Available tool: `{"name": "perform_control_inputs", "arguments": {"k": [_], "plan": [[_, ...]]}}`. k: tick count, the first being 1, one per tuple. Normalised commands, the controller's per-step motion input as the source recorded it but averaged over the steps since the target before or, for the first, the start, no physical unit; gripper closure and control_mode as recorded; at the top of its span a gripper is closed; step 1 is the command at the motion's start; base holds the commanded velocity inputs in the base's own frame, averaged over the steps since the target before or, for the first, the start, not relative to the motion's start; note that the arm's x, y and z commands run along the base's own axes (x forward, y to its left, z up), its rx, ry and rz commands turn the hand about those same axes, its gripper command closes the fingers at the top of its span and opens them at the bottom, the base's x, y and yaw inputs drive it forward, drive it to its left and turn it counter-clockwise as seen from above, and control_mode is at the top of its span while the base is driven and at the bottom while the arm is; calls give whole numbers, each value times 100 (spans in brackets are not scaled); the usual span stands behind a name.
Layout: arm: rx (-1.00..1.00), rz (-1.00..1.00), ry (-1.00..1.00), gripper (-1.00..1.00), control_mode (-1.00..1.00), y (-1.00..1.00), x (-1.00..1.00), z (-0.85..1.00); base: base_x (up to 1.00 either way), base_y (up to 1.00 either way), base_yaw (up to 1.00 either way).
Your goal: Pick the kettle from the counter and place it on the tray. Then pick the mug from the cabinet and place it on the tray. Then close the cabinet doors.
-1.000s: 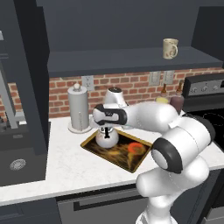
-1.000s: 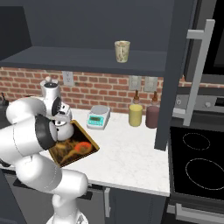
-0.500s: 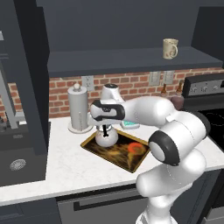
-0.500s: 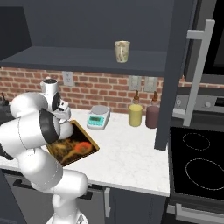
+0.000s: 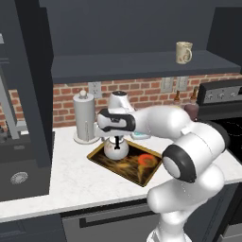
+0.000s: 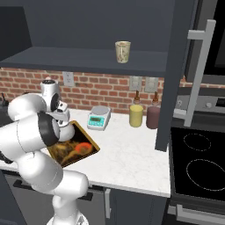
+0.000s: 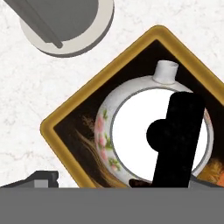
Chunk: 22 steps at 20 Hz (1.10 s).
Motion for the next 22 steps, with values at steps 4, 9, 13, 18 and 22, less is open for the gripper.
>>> {"name": "perform_control_inputs", "arguments": {"k": [4, 9, 13, 18, 22], "plan": [[0, -4, 0, -100, -100, -10, -28, 0, 0, 0, 0], [0, -8, 0, -100, -100, -17, -26, 7, 0, 0, 0], [0, -8, -6, -100, -100, -25, -48, 28, 0, 0, 0], [0, -5, -14, -100, -100, -8, -75, 55, 0, 0, 0], [0, -5, -14, -100, -100, -14, -76, 70, 0, 0, 0]]}}
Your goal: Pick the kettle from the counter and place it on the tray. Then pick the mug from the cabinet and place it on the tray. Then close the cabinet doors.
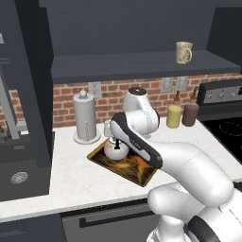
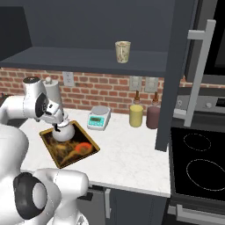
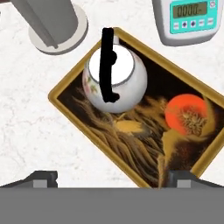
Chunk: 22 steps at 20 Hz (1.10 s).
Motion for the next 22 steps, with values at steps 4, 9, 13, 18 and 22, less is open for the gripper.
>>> {"name": "perform_control_inputs", "arguments": {"k": [4, 9, 13, 18, 22], "plan": [[0, -3, -15, -100, -100, -36, -62, 72, 0, 0, 0], [-4, 0, -21, -100, -100, -68, -43, 61, 0, 0, 0], [-8, 1, -36, -100, -100, -86, -19, 53, 0, 0, 0], [-11, 7, -48, -100, -100, -82, -2, 56, 0, 0, 0], [-7, 4, -38, -100, -100, -76, -3, 73, 0, 0, 0]]}}
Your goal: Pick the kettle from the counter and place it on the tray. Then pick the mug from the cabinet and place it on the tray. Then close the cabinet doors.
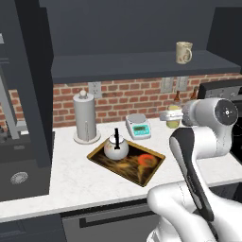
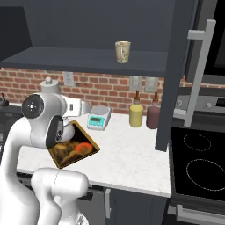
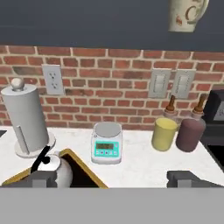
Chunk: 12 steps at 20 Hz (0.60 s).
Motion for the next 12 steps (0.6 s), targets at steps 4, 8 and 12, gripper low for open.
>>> {"name": "perform_control_inputs", "arguments": {"k": [4, 8, 12], "plan": [[0, 0, -22, -100, -100, -60, -1, 98, 0, 0, 0], [0, 0, -17, -100, -100, -54, 0, 100, 0, 0, 0], [0, 0, -10, -100, -100, -16, 0, 69, 0, 0, 0]]}}
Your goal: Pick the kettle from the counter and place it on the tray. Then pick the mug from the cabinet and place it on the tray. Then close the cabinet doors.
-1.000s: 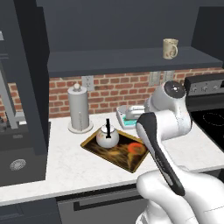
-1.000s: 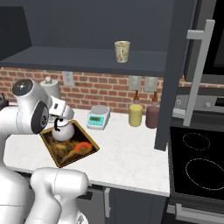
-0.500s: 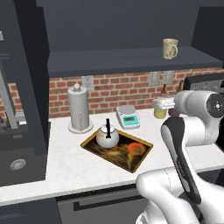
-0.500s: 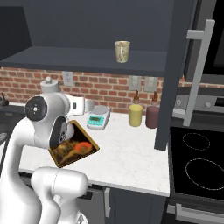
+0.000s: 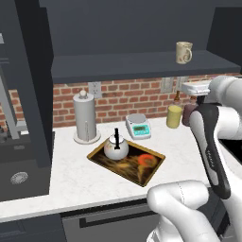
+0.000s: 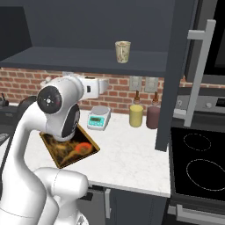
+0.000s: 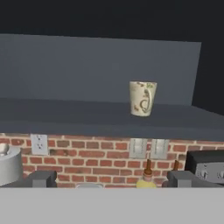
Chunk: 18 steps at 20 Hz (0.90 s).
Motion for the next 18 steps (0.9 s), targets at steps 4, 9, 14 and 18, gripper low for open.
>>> {"name": "perform_control_inputs", "arguments": {"k": [4, 9, 14, 18], "plan": [[0, 0, 0, -100, -100, -4, 0, 3, 0, 0, 0], [0, 0, 0, -100, -100, 0, 0, 0, 0, 0, 0], [0, -4, 3, -100, -100, 1, 0, 19, 0, 0, 0], [0, -1, -3, -100, -100, 0, -3, 4, 0, 0, 0]]}}
